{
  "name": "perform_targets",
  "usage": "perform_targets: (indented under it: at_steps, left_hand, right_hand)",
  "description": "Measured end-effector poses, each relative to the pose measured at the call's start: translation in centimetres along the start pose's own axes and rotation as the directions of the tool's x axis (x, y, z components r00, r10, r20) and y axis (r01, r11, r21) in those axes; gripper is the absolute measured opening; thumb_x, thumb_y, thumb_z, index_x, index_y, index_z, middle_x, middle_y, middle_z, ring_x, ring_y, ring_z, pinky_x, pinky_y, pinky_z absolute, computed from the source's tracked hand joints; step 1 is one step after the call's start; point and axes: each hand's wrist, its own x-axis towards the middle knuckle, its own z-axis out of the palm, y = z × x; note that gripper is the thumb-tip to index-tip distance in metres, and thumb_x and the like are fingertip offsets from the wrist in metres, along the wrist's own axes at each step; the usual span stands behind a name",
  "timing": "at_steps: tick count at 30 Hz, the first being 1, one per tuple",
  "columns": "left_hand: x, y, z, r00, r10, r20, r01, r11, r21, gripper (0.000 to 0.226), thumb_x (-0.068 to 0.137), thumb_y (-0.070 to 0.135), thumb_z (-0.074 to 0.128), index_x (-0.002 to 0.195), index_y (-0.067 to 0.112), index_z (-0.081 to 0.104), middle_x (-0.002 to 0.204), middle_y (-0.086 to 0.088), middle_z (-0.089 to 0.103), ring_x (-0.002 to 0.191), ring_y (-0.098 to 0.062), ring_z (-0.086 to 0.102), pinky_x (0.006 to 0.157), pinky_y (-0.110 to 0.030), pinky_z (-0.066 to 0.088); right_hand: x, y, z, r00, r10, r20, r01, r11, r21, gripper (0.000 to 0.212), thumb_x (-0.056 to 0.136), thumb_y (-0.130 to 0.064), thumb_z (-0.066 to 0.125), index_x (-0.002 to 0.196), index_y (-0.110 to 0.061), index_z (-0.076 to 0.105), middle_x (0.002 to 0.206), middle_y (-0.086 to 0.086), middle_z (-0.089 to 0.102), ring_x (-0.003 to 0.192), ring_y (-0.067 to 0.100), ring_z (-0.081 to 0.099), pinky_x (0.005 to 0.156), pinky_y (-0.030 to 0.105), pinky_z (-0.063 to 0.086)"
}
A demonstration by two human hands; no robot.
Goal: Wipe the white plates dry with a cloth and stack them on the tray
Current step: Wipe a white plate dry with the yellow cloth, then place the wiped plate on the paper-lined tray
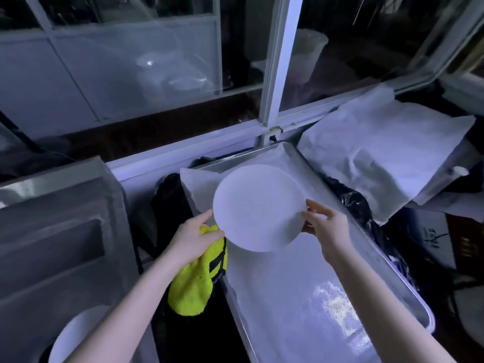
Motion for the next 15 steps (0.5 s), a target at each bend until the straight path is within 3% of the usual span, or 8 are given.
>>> perform_targets:
  at_steps: [2,4,6,9,13,15]
  left_hand:
    - [2.1,0.0,1.2,1.000,-0.005,-0.005,0.005,1.000,0.029,0.061,0.078,0.032,0.076,0.126,0.061,0.052,0.112,0.020,0.061,0.096,0.011,0.054,0.072,-0.005,0.037]
    - [4.0,-0.2,2.2,1.000,-0.018,-0.017,0.019,0.998,0.052,0.066,0.078,0.032,0.075,0.135,0.052,0.049,0.117,0.022,0.058,0.096,0.005,0.055,0.068,-0.002,0.035]
    - [5.6,-0.3,3.1,0.998,-0.057,-0.030,0.059,0.996,0.063,0.068,0.077,0.031,0.074,0.137,0.050,0.048,0.106,0.031,0.058,0.078,0.009,0.053,0.056,0.001,0.037]
    - [7.2,-0.5,4.2,0.992,-0.112,-0.057,0.117,0.988,0.104,0.067,0.076,0.028,0.071,0.136,0.049,0.049,0.077,0.027,0.054,0.056,0.005,0.041,0.047,-0.005,0.036]
    - [8.4,-0.8,5.1,0.990,-0.121,-0.073,0.133,0.971,0.197,0.064,0.076,0.028,0.066,0.133,0.050,0.050,0.095,0.012,0.063,0.068,-0.012,0.062,0.058,-0.021,0.047]
    - [8.7,-0.7,5.4,0.989,-0.130,-0.075,0.144,0.960,0.239,0.062,0.076,0.030,0.064,0.132,0.052,0.049,0.099,0.006,0.067,0.072,-0.013,0.063,0.057,-0.023,0.046]
  right_hand:
    - [2.0,0.3,-0.2,1.000,0.008,-0.007,-0.008,1.000,-0.011,0.043,0.083,0.011,0.063,0.086,-0.029,0.081,0.070,-0.006,0.068,0.054,0.011,0.068,0.057,0.026,0.060]
    - [3.7,0.9,-0.2,1.000,0.019,0.005,-0.019,0.999,-0.032,0.055,0.084,0.011,0.062,0.067,-0.038,0.080,0.062,-0.012,0.068,0.053,0.011,0.068,0.057,0.025,0.059]
    - [5.3,1.5,0.0,1.000,0.028,-0.010,-0.028,0.999,-0.037,0.053,0.085,0.011,0.062,0.068,-0.036,0.080,0.064,-0.010,0.067,0.053,0.010,0.066,0.054,0.021,0.057]
    - [7.4,2.4,0.6,0.998,0.037,-0.045,-0.040,0.997,-0.070,0.037,0.085,0.009,0.064,0.093,-0.025,0.077,0.076,-0.003,0.063,0.053,0.012,0.063,0.055,0.023,0.057]
    - [8.8,3.6,1.0,0.997,0.034,-0.063,-0.042,0.991,-0.129,0.039,0.085,0.008,0.063,0.090,-0.028,0.078,0.073,-0.010,0.063,0.058,0.016,0.058,0.055,0.023,0.056]
    - [9.1,4.2,1.0,0.996,0.031,-0.080,-0.045,0.983,-0.178,0.046,0.083,0.005,0.063,0.076,-0.038,0.079,0.066,-0.017,0.062,0.059,0.017,0.055,0.060,0.029,0.057]
